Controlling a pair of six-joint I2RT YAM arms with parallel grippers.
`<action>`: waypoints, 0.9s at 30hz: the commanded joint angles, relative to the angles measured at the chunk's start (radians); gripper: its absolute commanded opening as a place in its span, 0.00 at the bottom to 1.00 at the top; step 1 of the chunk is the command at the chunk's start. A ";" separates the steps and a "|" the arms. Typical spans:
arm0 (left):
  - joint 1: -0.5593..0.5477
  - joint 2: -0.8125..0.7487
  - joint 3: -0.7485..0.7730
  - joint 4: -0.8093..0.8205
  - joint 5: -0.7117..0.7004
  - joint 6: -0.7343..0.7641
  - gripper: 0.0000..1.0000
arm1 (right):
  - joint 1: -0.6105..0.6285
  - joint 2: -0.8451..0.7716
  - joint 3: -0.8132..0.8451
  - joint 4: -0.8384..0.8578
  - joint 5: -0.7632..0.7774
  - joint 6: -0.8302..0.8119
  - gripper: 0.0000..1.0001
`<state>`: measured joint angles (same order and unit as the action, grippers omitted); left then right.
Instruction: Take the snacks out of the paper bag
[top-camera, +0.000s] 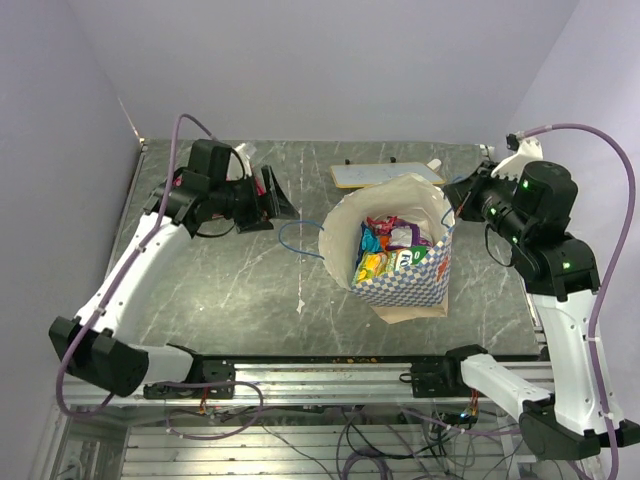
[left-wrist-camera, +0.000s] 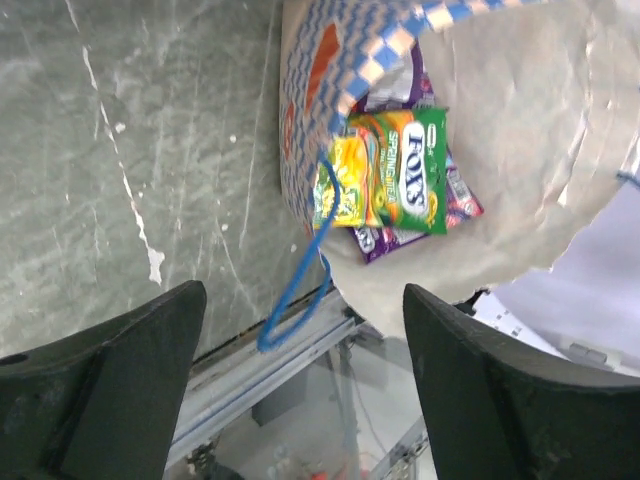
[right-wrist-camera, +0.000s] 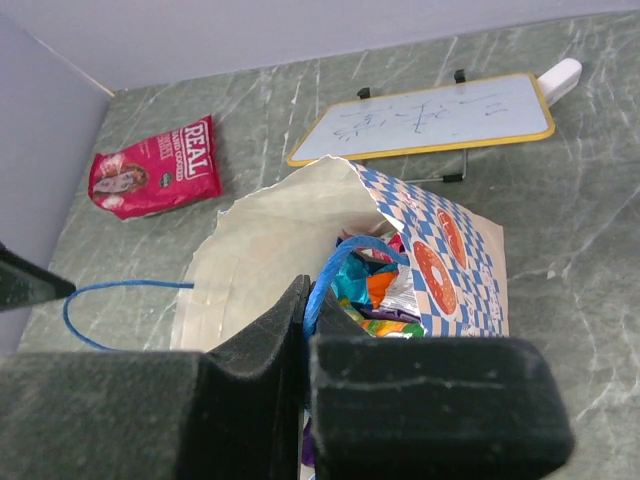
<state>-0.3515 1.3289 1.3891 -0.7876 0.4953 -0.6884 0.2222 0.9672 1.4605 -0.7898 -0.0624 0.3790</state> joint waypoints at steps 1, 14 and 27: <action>-0.080 -0.029 0.001 -0.135 -0.112 0.045 0.82 | 0.003 -0.018 -0.020 0.038 -0.005 0.046 0.00; -0.220 0.083 0.085 -0.061 0.003 0.032 0.07 | 0.003 0.099 0.140 -0.012 0.159 0.045 0.00; -0.473 0.179 0.264 0.013 -0.017 -0.036 0.07 | 0.001 0.380 0.556 0.024 0.318 -0.283 0.00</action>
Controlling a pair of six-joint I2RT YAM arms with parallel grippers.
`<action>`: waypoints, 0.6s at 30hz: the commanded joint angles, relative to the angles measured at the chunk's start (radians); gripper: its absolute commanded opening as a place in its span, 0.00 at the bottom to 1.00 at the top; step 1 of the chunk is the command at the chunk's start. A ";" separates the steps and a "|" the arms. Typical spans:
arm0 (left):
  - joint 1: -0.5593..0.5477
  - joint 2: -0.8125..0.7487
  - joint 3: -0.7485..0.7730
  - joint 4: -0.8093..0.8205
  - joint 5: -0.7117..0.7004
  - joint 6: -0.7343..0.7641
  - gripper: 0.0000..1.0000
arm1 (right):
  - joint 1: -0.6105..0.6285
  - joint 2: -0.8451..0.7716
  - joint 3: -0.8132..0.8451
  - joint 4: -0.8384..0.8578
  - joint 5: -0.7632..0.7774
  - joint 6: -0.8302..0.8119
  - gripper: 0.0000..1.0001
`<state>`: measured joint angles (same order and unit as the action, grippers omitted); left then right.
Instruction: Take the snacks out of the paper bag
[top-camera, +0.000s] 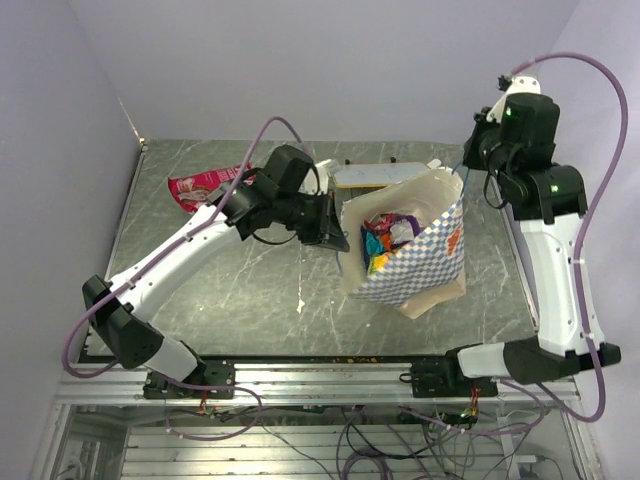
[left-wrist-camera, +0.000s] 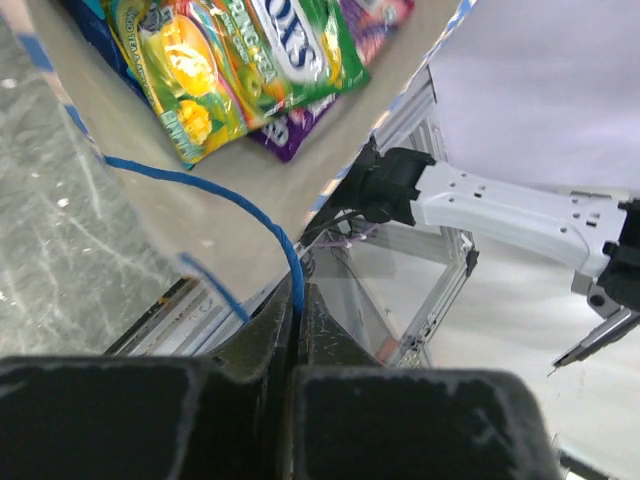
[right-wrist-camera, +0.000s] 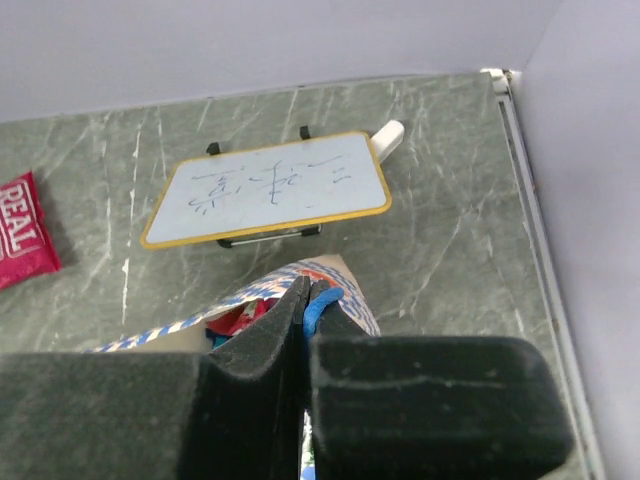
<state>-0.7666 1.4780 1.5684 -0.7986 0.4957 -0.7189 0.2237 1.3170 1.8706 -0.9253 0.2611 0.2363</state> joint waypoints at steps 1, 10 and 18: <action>-0.070 0.036 0.095 0.021 -0.024 -0.001 0.07 | -0.001 0.054 0.163 0.162 -0.062 -0.155 0.00; -0.103 -0.016 -0.044 0.027 0.004 0.022 0.07 | 0.002 -0.057 -0.184 0.330 -0.753 0.061 0.00; -0.101 -0.091 -0.135 -0.065 -0.065 0.083 0.07 | 0.002 -0.205 -0.356 0.355 -0.683 0.204 0.00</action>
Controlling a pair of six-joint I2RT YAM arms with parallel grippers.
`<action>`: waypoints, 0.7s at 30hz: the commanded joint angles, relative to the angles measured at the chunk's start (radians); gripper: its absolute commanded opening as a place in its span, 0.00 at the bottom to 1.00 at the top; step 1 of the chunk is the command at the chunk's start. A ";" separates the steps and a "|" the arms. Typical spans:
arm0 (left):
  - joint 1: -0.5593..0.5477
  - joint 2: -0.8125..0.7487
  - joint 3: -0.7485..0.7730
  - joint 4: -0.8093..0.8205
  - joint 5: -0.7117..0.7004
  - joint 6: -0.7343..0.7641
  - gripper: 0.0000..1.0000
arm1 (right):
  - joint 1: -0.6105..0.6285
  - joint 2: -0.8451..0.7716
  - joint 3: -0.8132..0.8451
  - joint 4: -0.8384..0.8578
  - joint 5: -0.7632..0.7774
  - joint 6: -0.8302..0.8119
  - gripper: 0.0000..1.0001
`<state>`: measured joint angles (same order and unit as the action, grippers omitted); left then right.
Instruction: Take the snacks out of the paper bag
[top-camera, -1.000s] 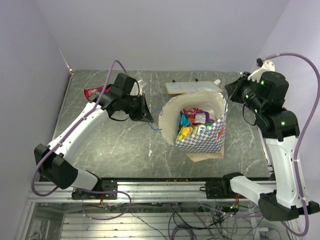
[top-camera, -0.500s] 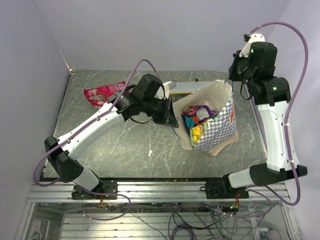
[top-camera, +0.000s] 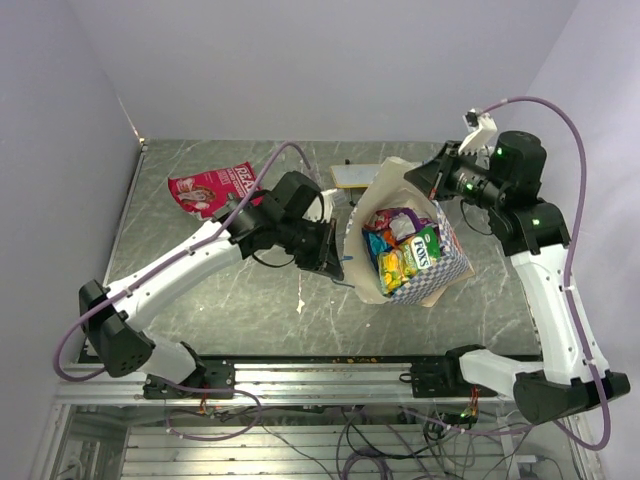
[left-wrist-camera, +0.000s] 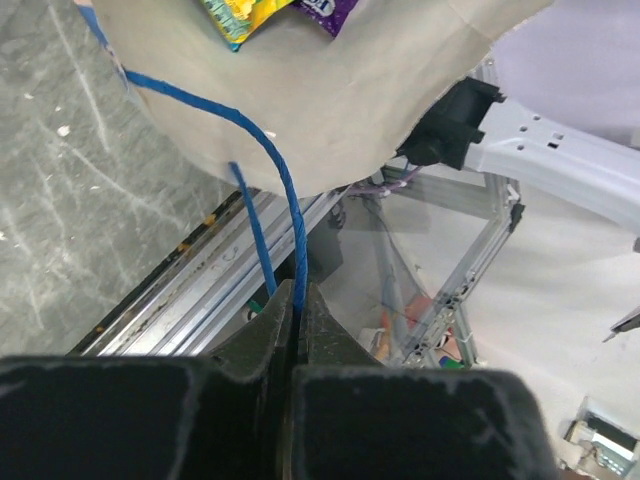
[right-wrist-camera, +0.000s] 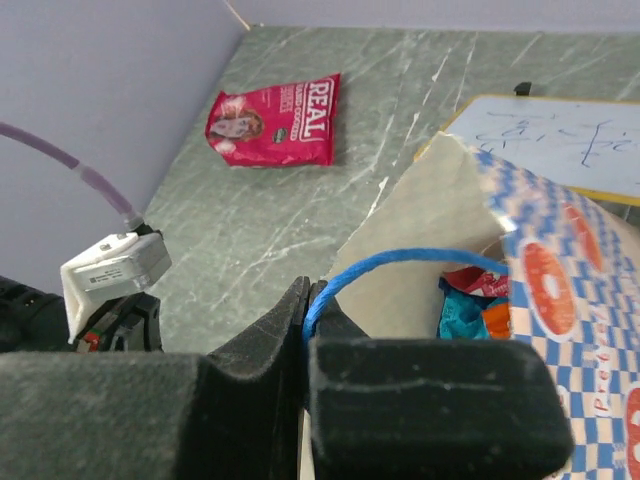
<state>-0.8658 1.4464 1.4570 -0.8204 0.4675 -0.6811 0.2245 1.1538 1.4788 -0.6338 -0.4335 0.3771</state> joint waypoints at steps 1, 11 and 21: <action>-0.003 -0.066 -0.031 -0.047 -0.033 0.047 0.07 | 0.000 -0.037 0.062 0.032 0.046 0.051 0.00; -0.003 -0.011 0.057 -0.027 0.097 0.068 0.07 | 0.001 -0.085 0.071 0.009 0.073 0.149 0.00; -0.006 -0.018 0.058 0.049 0.186 0.024 0.07 | 0.001 -0.081 0.047 -0.097 0.084 0.223 0.00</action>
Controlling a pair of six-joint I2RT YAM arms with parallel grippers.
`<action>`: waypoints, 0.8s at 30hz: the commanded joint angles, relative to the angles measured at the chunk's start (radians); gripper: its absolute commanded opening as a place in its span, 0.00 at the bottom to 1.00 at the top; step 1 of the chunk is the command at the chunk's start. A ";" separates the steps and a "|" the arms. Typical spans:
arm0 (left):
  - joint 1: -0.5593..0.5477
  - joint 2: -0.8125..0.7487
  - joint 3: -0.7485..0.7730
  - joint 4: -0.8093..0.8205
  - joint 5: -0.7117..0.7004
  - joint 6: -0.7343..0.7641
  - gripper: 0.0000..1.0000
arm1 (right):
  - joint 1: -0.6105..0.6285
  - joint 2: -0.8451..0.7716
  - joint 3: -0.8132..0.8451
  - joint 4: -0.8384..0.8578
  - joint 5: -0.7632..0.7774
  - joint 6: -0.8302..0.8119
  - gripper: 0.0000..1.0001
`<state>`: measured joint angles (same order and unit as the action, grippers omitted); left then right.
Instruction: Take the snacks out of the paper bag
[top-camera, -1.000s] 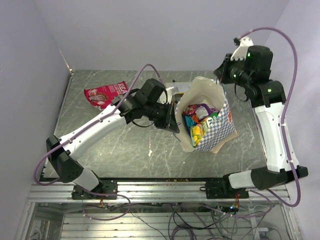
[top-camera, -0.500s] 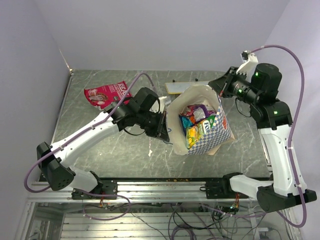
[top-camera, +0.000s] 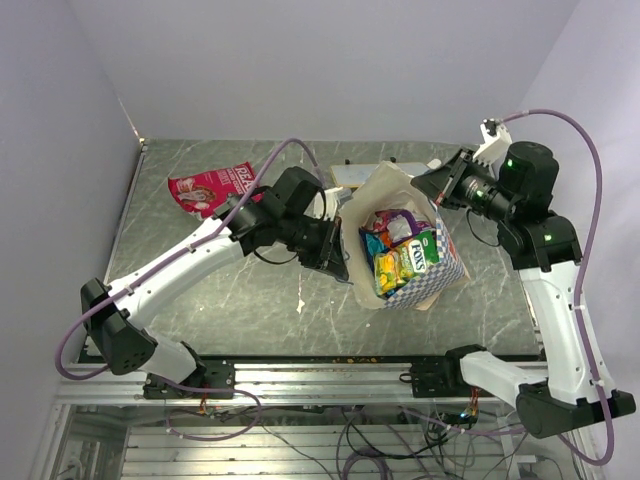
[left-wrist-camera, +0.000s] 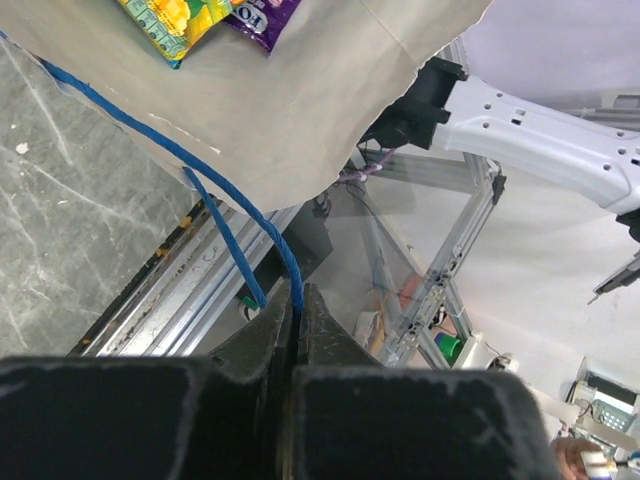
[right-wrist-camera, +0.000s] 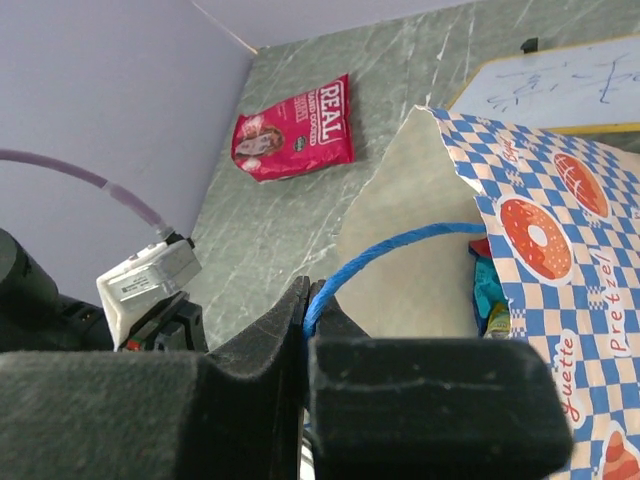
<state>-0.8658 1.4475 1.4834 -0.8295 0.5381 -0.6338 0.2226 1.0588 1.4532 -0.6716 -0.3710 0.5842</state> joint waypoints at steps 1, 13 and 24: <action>-0.005 -0.021 0.024 0.075 0.132 -0.034 0.07 | 0.002 0.023 0.103 -0.116 0.083 -0.004 0.00; 0.013 -0.030 0.121 -0.152 0.047 0.134 0.12 | 0.002 -0.051 0.059 -0.230 0.156 -0.135 0.00; 0.032 0.037 0.502 -0.429 -0.321 0.295 0.84 | 0.003 -0.016 0.127 -0.228 0.092 -0.051 0.00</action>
<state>-0.8364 1.4574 1.8805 -1.2182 0.3214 -0.3508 0.2230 1.0111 1.5028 -0.8906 -0.2390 0.5228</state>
